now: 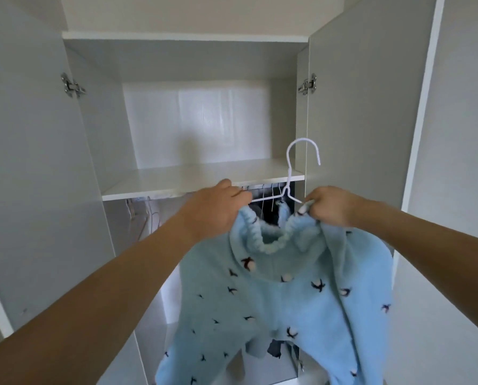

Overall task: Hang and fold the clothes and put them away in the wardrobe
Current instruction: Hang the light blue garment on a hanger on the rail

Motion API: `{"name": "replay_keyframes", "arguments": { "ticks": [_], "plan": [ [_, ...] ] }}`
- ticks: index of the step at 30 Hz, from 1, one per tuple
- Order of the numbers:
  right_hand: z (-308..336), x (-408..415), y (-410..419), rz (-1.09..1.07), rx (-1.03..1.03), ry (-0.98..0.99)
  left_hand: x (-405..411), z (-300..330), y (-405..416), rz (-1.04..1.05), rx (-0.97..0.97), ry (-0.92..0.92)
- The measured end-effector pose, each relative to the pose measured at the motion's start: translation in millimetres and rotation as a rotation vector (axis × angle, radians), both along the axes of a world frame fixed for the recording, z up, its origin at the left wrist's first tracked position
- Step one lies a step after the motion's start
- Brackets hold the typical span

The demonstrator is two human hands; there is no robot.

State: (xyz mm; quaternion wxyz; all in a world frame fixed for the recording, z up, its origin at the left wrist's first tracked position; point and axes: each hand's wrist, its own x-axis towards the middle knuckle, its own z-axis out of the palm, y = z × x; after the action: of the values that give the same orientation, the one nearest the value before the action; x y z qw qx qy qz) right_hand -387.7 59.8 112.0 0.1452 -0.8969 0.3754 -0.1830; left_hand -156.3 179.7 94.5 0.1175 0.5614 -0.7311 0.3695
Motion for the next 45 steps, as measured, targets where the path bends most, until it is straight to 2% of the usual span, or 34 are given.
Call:
{"name": "replay_keyframes", "arguments": {
  "ticks": [1,3,4,6,7,8,11,14,16,18,22,28,32,34,36,39,42,45],
  "plan": [
    [0.7,1.6,-7.4,0.02,-0.005,-0.052,1.1,-5.3,-2.2,-0.037,-0.069,0.1],
    [2.5,-0.6,-17.7,0.005,-0.021,-0.148,4.0,-11.1,-2.7,0.071,-0.185,0.407],
    [4.0,-1.0,-20.2,-0.013,0.015,-0.21,5.0,-9.4,-1.1,0.181,-0.165,0.607],
    [5.7,-0.8,-19.5,-0.022,0.072,-0.241,4.3,-5.3,1.1,0.329,0.11,0.895],
    [6.3,0.8,-18.8,-0.002,0.06,-0.216,3.4,-5.5,-0.2,0.303,0.201,0.905],
    [6.5,1.5,-19.3,0.019,0.039,-0.176,0.5,-7.1,-1.2,0.271,0.214,0.881],
    [5.7,-5.3,-25.1,0.077,-0.002,0.027,-3.7,-15.0,0.4,0.263,0.114,0.867],
    [-0.6,-22.6,-36.4,0.008,-0.154,0.375,13.4,-18.3,7.5,0.37,-0.052,0.918],
    [-6.6,-35.2,-47.0,-0.062,-0.199,0.553,27.1,-17.3,13.3,0.353,-0.087,0.973],
    [-13.1,-39.1,-56.7,-0.078,-0.228,0.683,30.3,-17.3,13.1,0.354,-0.065,0.905],
    [-11.6,-28.2,-52.5,0.0,-0.336,0.805,27.7,-16.1,14.5,0.424,-0.028,0.644],
    [-3.6,-23.6,-52.4,0.061,-0.422,0.869,44.2,-17.6,34.9,0.413,0.092,0.596],
    [-11.6,-14.0,-54.2,0.071,-0.362,0.816,49.2,-22.0,42.8,0.398,0.152,0.713],
    [-8.0,-6.8,-53.4,0.111,-0.277,0.643,45.8,-22.8,41.4,0.461,0.198,0.702],
    [-0.3,5.1,-46.1,0.154,-0.122,0.384,38.8,-23.7,36.1,0.506,0.249,0.644],
    [1.7,28.4,-31.0,0.17,0.079,0.137,25.3,-23.5,31.4,0.539,0.198,0.676],
    [-10.1,38.5,-27.2,0.152,0.189,0.077,25.9,-25.2,31.3,0.547,0.043,0.815],
    [-22.2,28.1,-30.0,0.081,0.205,0.154,30.4,-30.3,37.8,0.517,-0.005,0.898]
  ]
}}
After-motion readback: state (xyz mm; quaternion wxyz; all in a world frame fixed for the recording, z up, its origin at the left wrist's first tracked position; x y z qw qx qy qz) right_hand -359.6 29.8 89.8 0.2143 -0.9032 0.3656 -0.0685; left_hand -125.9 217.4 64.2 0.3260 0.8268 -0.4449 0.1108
